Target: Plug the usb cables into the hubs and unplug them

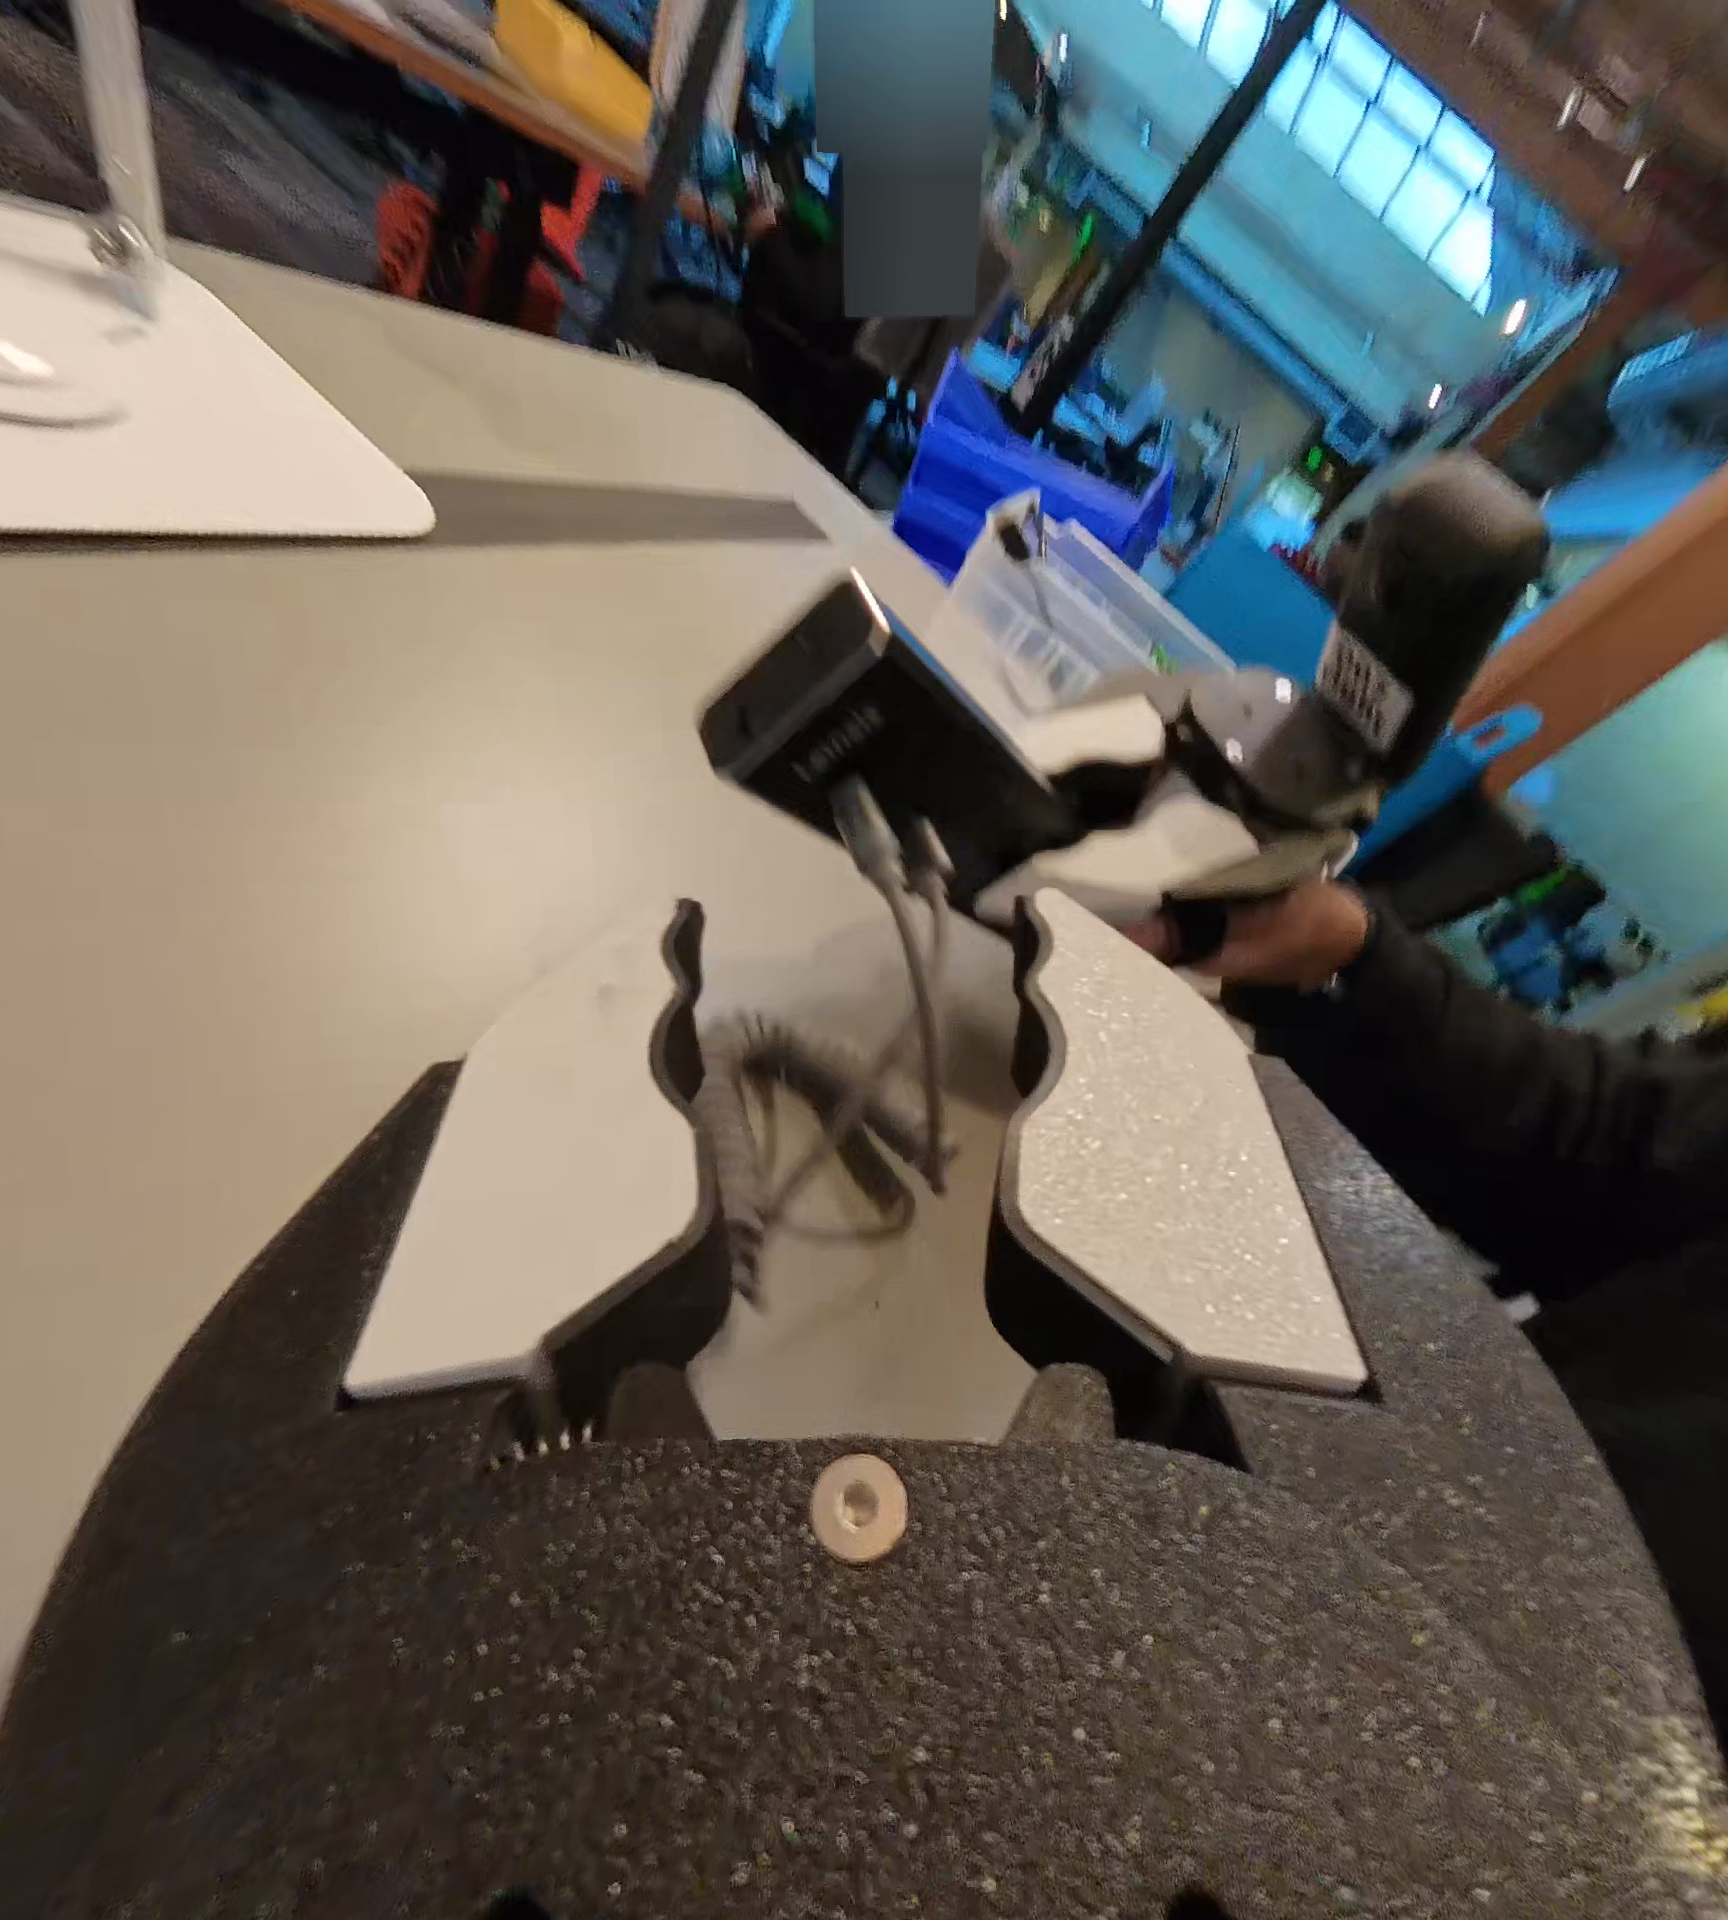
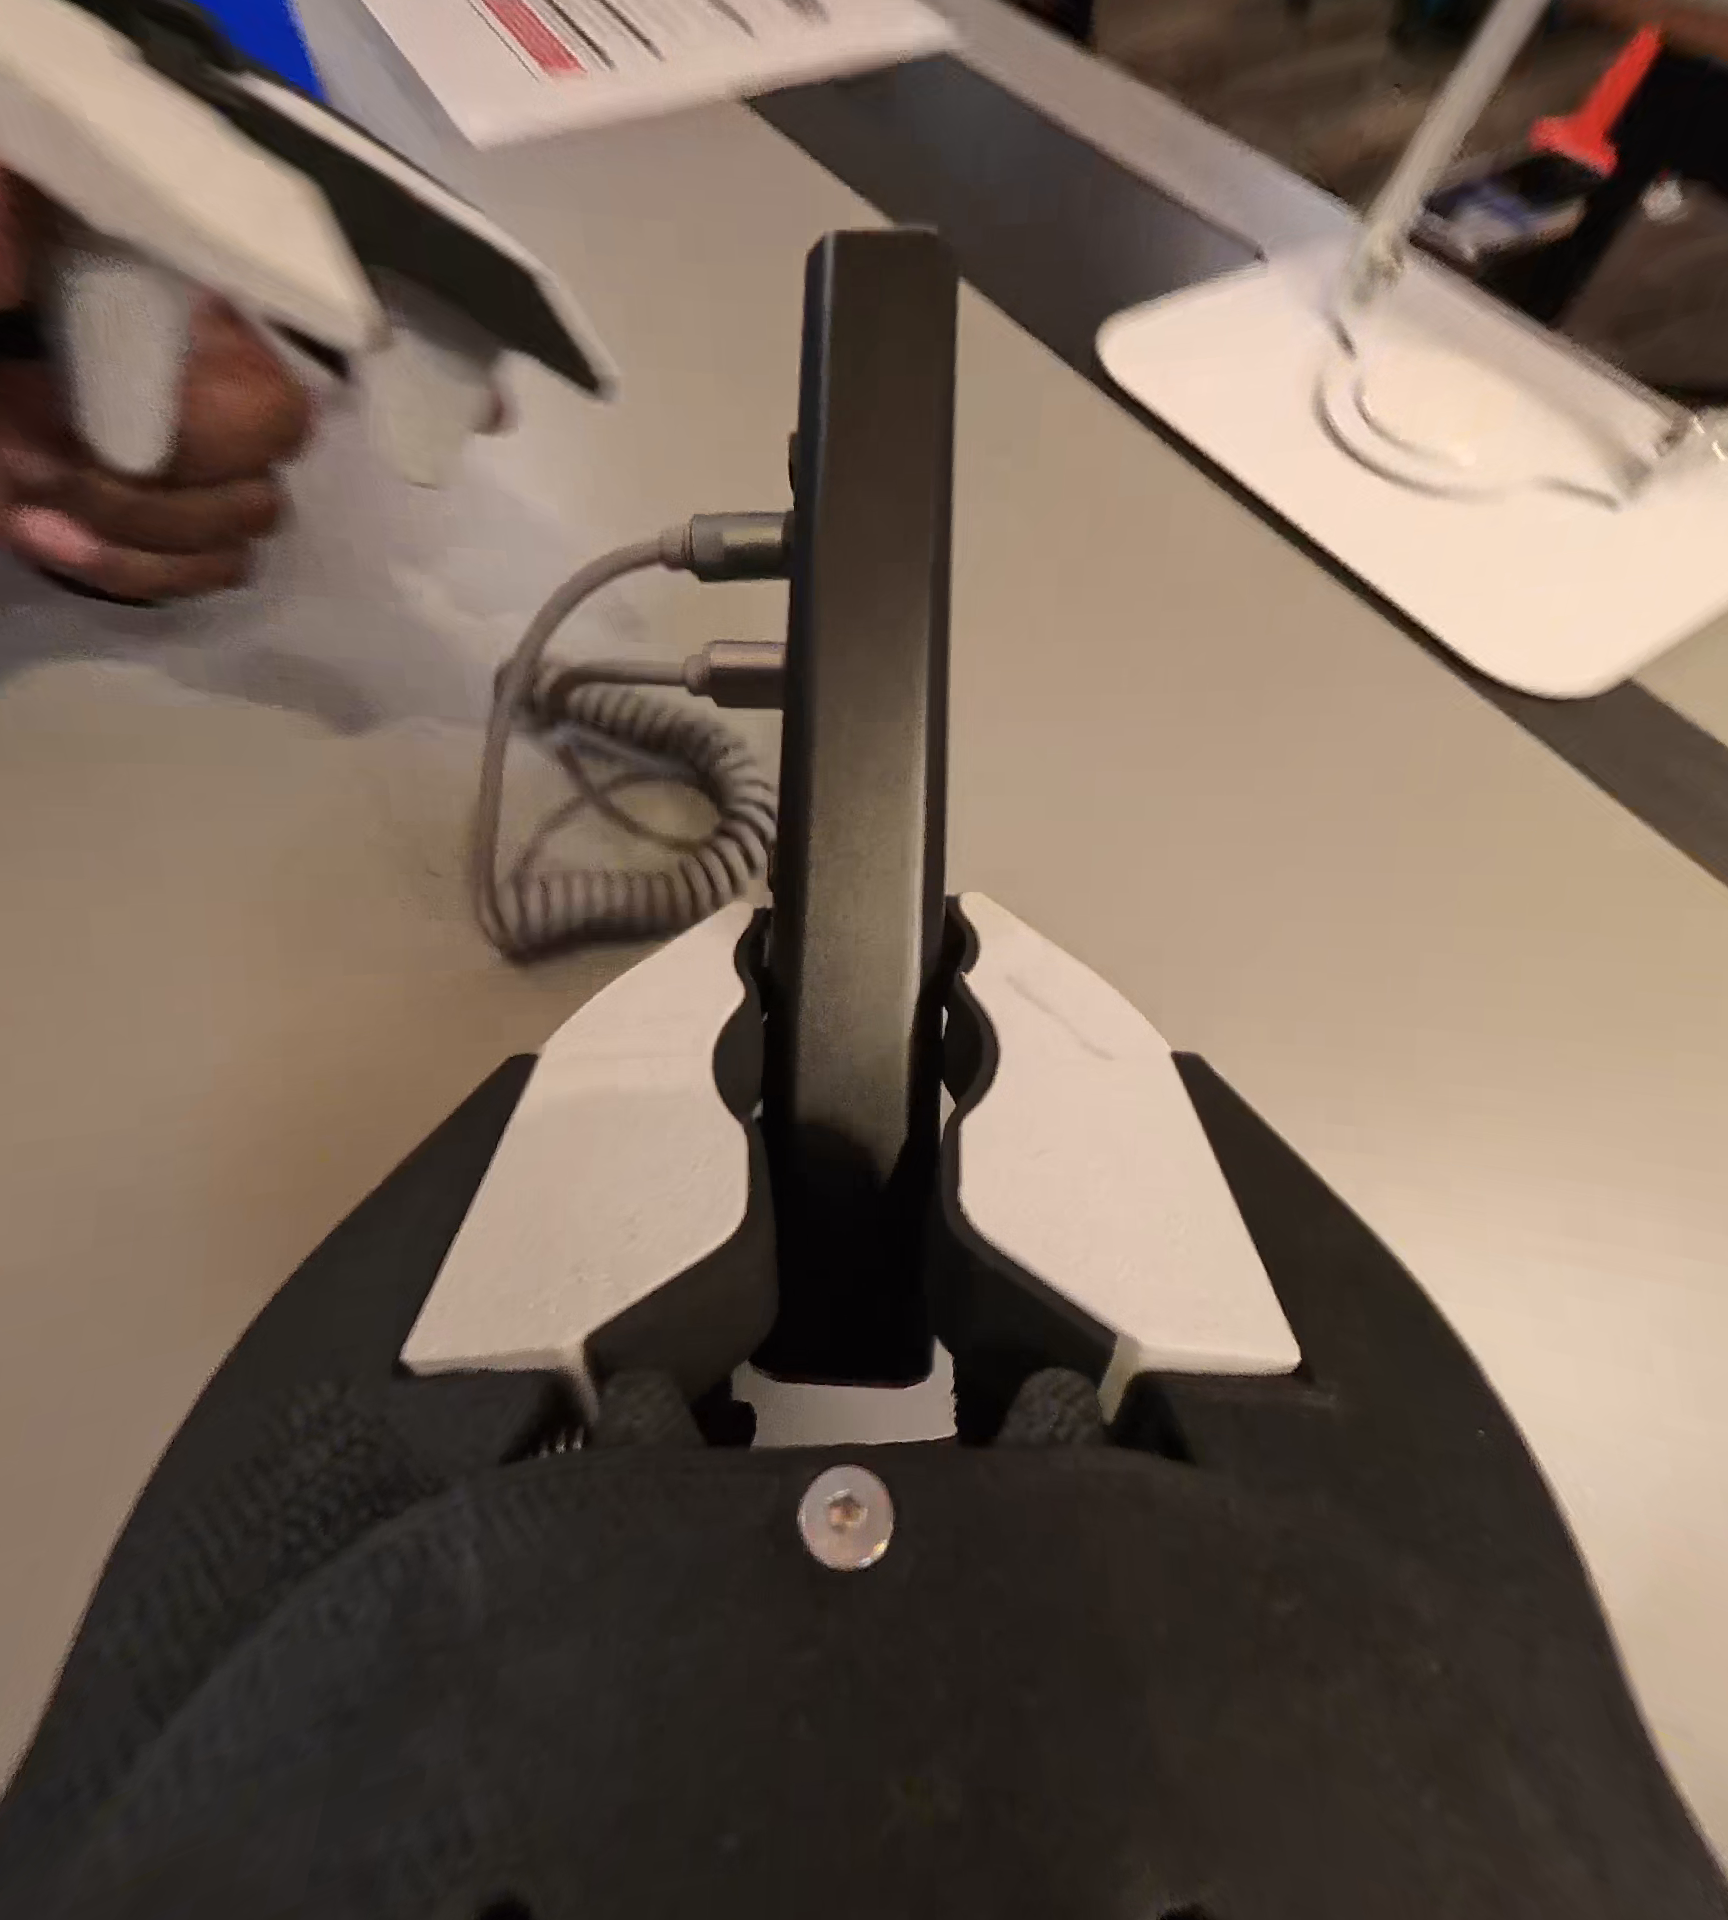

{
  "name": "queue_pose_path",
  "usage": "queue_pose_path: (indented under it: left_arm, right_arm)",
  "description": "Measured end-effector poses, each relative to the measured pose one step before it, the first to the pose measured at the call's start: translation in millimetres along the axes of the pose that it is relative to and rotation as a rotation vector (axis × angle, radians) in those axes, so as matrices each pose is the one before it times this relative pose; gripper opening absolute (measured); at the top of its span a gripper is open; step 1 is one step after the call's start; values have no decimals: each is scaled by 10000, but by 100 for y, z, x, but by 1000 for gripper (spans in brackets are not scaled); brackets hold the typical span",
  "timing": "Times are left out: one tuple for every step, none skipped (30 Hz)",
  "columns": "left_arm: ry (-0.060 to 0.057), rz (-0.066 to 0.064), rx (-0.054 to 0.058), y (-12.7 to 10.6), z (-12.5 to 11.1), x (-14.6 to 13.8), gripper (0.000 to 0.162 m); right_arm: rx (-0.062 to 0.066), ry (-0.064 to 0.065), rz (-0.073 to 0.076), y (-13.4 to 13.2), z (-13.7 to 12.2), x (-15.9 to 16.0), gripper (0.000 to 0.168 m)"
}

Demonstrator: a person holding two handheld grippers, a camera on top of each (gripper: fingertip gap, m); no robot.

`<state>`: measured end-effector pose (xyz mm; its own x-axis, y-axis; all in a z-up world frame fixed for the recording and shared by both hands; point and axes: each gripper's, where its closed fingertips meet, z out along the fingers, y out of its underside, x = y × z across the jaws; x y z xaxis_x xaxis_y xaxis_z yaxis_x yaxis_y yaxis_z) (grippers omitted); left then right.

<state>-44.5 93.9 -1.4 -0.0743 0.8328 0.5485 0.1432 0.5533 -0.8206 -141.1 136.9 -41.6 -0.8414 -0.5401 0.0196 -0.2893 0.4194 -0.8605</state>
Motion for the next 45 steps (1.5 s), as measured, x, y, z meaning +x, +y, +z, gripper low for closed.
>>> queue_pose_path:
  left_arm:
    - [61,-229,369,-751,-164,-370,63]
    - [97,-146,174,-387,-27,-331,67]
    - [172,-24,28,-64,41,-172,73]
    - [363,167,-72,218,67,248,75]
    - [390,254,-145,468,64,423,76]
    - [357,242,-175,635,57,444,75]
    - [215,151,-261,796,71,244,74]
    - [102,85,-346,920,72,99,73]
    - [93,50,-444,980,120,145,72]
    - [196,-27,-380,589,94,378,71]
    - [58,202,-156,224,14,271,70]
    - [-47,256,-4,-15,-49,109,70]
    - [115,212,43,-93,-78,246,70]
    - [220,155,34,-67,-61,340,70]
    - [359,127,-18,44,-2,545,70]
    - [346,129,-41,67,37,556,68]
    - [219,148,50,-57,20,392,64]
    - [2,136,152,-199,-14,109,63]
    - [33,96,131,-169,-69,111,59]
    - [70,-39,77,-109,-100,46,54]
    - [167,-183,39,-71,-72,127,48]
    - [92,-187,-36,31,-15,41,48]
    - [-63,-40,-102,75,17,-66,47]
    - [-120,10,-208,136,24,-23,46]
    - [-145,102,-227,91,24,92,44]
    - [-137,55,-197,20,46,155,41]
    - [-97,-232,-126,-86,55,131,39]
    - [41,-248,9,-270,64,307,37]
    - [-124,53,-127,-92,97,195,35]
    - [-201,181,-317,159,146,124,35]
    - [-35,126,-123,-96,94,301,35]
    - [15,95,-114,-88,113,287,35]
    - [27,50,-110,-72,132,235,34]
    - [15,18,-143,-70,129,176,34]
    - [20,36,-188,-95,107,180,34]
    - [28,146,-218,-142,68,198,34]
    - [54,277,-264,-157,38,271,34]
    - [72,280,-307,-180,38,249,34]
    - [71,199,-307,-258,54,199,33]
    - [67,209,-348,-262,93,182,33]
    - [34,216,-394,-251,143,158,33]
    - [13,126,-434,-239,178,134,33]
    - [-2,211,-423,-252,212,164,33]
    - [1,282,-433,-217,248,237,33]
    - [28,308,-428,-190,276,256,33]
  right_arm:
    - [439,-380,-59,-686,62,-1068,29]
    - [383,-457,-52,-609,105,-1153,29]
    - [392,-490,88,-644,134,-1133,29]
    - [227,-439,239,-433,208,-990,28]
    - [62,-256,130,-146,306,-717,29]
    - [11,-107,-47,0,298,-505,29]
    - [-40,-81,-121,119,264,-414,29]
    - [-97,-81,-78,190,216,-330,29]
    - [-41,-22,-58,109,151,-213,29]
    - [38,-10,-62,-1,77,-134,29]
    - [78,-50,-52,-103,1,-136,29]
    - [83,-71,-22,-157,-52,-126,29]
    - [103,-70,-48,-190,-77,-117,29]
    - [133,-78,-134,-197,-63,-185,29]
    - [122,-175,-127,-132,-43,-307,29]
    - [117,-211,-35,-101,4,-317,28]
    - [121,-163,8,-92,18,-249,28]
    - [81,-114,-36,-14,46,-177,29]
    - [63,-71,-81,25,16,-84,29]
    - [29,-76,-93,38,-13,-63,29]
    - [-10,-80,-78,62,-25,-85,29]
    - [-43,-42,-56,91,2,-67,29]
    - [-123,16,-33,194,46,7,29]
    - [-215,41,-60,343,76,37,29]
    - [-264,-6,-43,446,90,-10,29]
    - [-245,-16,-20,419,64,4,29]
    - [-195,59,-72,315,29,79,29]
    - [-265,113,-116,374,66,135,28]
    - [-321,37,-88,407,120,63,30]
    - [-98,-32,-72,45,4,-69,30]
    - [62,-65,-57,-172,-90,-146,30]
    - [50,-156,18,-172,-112,-226,30]
    - [0,-178,48,-100,-96,-236,30]
    - [8,-113,17,-112,-106,-169,30]
    - [35,-82,-37,-134,-134,-144,30]
    - [21,-123,-45,-84,-141,-173,30]
    - [30,-230,-1,-51,-142,-292,31]
    - [68,-356,48,-60,-143,-422,33]
    - [98,-369,89,-69,-131,-428,37]
    - [109,-179,113,-108,-100,-174,37]
    - [137,-2,64,-209,-67,-16,37]
    - [123,68,-21,-289,-40,-35,37]
    - [68,88,-86,-262,1,-93,37]
    - [26,165,-133,-213,17,-39,37]
    - [41,225,-131,-183,18,45,37]
